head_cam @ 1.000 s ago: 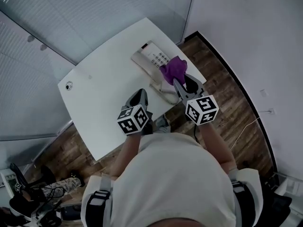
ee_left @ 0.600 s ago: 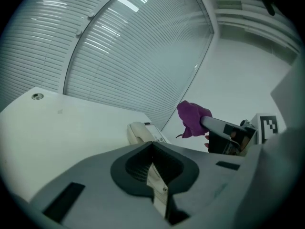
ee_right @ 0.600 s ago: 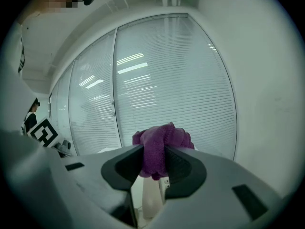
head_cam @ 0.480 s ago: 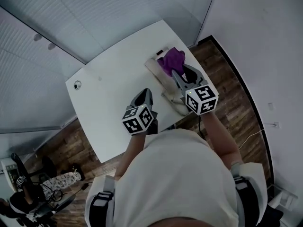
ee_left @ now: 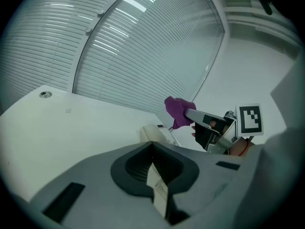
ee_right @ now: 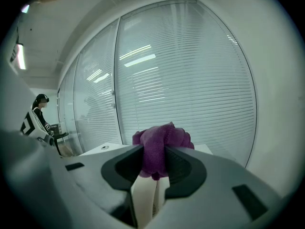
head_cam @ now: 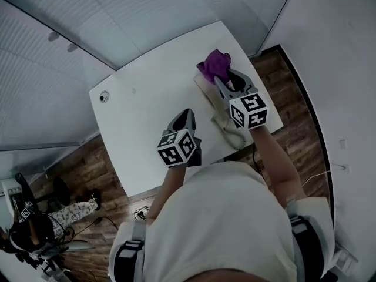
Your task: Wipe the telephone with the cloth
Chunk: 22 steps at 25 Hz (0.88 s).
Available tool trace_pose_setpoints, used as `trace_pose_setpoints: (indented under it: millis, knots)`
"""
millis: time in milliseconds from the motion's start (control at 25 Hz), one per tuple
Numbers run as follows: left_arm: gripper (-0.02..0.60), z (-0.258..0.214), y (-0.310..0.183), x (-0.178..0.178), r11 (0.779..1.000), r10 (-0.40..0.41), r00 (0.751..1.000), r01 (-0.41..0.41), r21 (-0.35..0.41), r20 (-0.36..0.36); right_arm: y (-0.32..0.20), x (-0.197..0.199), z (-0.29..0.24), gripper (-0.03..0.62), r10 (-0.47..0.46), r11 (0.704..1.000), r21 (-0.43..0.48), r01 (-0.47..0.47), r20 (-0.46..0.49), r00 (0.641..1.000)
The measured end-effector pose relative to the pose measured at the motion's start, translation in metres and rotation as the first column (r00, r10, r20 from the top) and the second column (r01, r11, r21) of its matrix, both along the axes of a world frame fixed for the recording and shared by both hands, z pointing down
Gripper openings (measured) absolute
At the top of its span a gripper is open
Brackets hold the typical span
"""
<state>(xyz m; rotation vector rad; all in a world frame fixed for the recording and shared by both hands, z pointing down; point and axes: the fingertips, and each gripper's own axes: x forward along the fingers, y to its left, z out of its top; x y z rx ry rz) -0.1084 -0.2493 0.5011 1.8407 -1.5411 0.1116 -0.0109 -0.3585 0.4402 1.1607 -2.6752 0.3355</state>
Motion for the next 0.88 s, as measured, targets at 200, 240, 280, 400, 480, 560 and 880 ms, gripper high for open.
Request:
trace_pose_setpoints:
  millis: [200,240,280,400,480,560,880]
  knots:
    - [0.02,0.006,-0.003,-0.005,1.0,-0.015,1.0,0.015,-0.015,-0.001,-0.014,-0.023,0.012,0.132,-0.046,0.999,-0.011,0.045,-0.03,0.998]
    - [0.021,0.008,-0.004,-0.006,1.0,-0.017,1.0,0.017,-0.017,-0.001,-0.016,-0.027,0.016,0.132,-0.053,0.998,-0.015,0.053,-0.036,0.998]
    - [0.02,0.009,-0.005,-0.006,1.0,-0.019,1.0,0.019,-0.02,-0.001,-0.018,-0.031,0.019,0.132,-0.06,0.998,-0.02,0.059,-0.041,0.997]
    - [0.02,0.014,-0.006,-0.008,0.999,-0.024,1.0,0.024,-0.029,-0.005,-0.024,-0.04,0.031,0.132,-0.074,0.997,-0.036,0.072,-0.061,0.995]
    - [0.02,0.016,-0.006,-0.011,0.999,-0.028,1.0,0.028,-0.036,-0.007,-0.027,-0.046,0.038,0.132,-0.08,0.996,-0.049,0.076,-0.079,0.994]
    - [0.02,0.018,-0.006,-0.013,0.999,-0.03,1.0,0.03,-0.041,-0.008,-0.028,-0.049,0.045,0.132,-0.086,0.995,-0.058,0.08,-0.099,0.991]
    - [0.02,0.022,-0.002,-0.017,0.998,-0.048,0.999,0.048,-0.047,-0.01,-0.026,-0.057,0.065,0.132,-0.111,0.992,-0.08,0.1,-0.15,0.982]
